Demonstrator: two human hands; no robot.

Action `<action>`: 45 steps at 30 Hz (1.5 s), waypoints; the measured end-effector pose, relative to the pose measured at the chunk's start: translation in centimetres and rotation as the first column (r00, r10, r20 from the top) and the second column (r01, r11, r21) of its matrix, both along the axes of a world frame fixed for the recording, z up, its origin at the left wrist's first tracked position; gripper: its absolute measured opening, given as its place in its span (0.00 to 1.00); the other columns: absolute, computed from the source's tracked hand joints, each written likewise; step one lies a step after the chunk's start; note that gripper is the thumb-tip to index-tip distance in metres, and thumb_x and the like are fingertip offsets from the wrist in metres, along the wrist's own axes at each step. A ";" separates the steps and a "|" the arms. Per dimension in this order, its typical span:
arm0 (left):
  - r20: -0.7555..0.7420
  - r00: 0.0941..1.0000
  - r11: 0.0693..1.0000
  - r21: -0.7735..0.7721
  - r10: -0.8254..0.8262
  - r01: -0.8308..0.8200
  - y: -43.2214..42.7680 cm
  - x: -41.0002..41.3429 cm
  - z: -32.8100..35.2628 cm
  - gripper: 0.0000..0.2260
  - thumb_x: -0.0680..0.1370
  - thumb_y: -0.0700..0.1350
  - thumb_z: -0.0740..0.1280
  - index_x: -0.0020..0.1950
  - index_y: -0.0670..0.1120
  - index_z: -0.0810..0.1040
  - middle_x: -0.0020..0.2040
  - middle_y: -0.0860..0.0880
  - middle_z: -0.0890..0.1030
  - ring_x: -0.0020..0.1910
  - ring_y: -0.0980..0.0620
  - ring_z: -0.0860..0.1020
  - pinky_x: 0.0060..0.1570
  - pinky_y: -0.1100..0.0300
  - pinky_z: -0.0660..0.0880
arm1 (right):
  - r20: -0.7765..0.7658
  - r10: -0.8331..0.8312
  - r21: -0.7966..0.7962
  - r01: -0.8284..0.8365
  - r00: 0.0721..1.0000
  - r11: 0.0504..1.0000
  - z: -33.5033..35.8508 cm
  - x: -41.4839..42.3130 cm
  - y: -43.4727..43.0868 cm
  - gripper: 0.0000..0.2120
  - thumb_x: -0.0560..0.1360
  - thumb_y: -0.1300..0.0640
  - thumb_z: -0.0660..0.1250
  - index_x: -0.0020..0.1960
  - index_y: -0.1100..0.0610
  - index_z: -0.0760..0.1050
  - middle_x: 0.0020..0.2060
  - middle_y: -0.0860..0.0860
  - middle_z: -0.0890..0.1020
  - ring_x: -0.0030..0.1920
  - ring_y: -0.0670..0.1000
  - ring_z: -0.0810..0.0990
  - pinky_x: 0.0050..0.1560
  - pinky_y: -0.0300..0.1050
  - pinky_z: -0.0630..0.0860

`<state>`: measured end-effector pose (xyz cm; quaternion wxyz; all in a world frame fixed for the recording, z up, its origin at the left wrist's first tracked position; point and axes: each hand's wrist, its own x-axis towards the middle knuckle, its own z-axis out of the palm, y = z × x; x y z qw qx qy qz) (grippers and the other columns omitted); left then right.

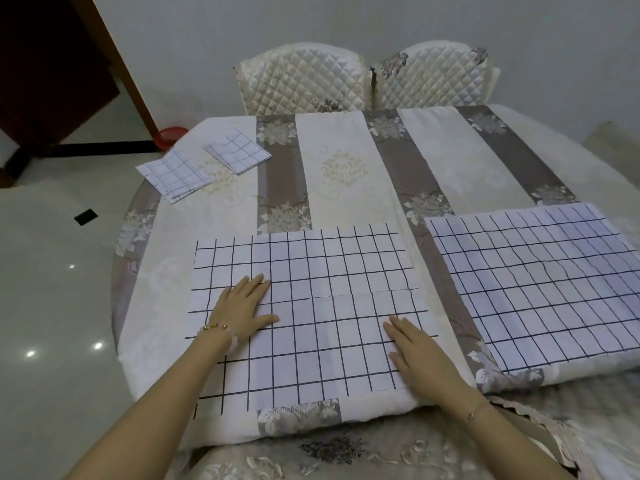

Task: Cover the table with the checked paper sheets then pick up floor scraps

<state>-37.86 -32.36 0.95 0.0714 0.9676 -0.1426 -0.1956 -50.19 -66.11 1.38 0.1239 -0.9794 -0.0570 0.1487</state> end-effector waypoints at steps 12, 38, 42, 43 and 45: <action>-0.044 0.999 0.999 0.032 -0.012 0.014 0.7 0.6 0.2 0.59 0.49 0.83 0.33 0.76 0.56 0.40 0.77 0.57 0.39 0.77 0.53 0.41 0.75 0.48 0.43 | -0.035 0.021 -0.039 -0.022 0.999 0.999 -0.2 -1.0 -0.8 0.28 0.79 0.50 0.54 0.77 0.51 0.50 0.77 0.47 0.53 0.77 0.51 0.53 0.73 0.48 0.57; -0.239 0.638 0.294 -0.734 0.732 -0.612 6.1 -23.0 6.2 0.07 0.77 0.40 0.64 0.47 0.50 0.80 0.41 0.51 0.83 0.42 0.56 0.81 0.38 0.74 0.72 | -0.134 -0.147 0.418 0.190 0.980 0.888 8.0 -4.4 6.9 0.11 0.79 0.54 0.59 0.41 0.47 0.77 0.34 0.48 0.82 0.34 0.43 0.77 0.33 0.35 0.67; -0.253 0.489 0.178 -0.716 0.835 -0.675 7.2 -31.8 4.6 0.07 0.76 0.39 0.66 0.47 0.50 0.81 0.45 0.54 0.83 0.43 0.58 0.81 0.40 0.79 0.72 | -0.114 0.052 0.456 0.005 0.992 0.890 10.0 -6.3 12.3 0.12 0.79 0.53 0.58 0.41 0.47 0.78 0.35 0.48 0.82 0.37 0.47 0.80 0.36 0.37 0.73; -0.282 0.435 0.117 -0.713 0.855 -0.692 7.3 -34.3 3.9 0.07 0.76 0.38 0.66 0.46 0.50 0.81 0.44 0.54 0.83 0.42 0.59 0.81 0.40 0.78 0.72 | -0.108 0.110 0.471 -0.047 0.988 0.881 10.6 -7.0 14.0 0.12 0.79 0.53 0.58 0.41 0.47 0.78 0.35 0.48 0.81 0.37 0.48 0.80 0.37 0.39 0.73; -0.364 0.311 -0.023 -0.681 0.878 -0.732 7.2 -39.5 2.2 0.07 0.76 0.37 0.66 0.45 0.48 0.81 0.41 0.50 0.84 0.38 0.58 0.80 0.37 0.76 0.73 | -0.096 0.209 0.521 -0.130 0.973 0.844 11.8 -8.7 17.6 0.12 0.79 0.53 0.59 0.41 0.47 0.78 0.34 0.48 0.81 0.35 0.47 0.79 0.36 0.37 0.72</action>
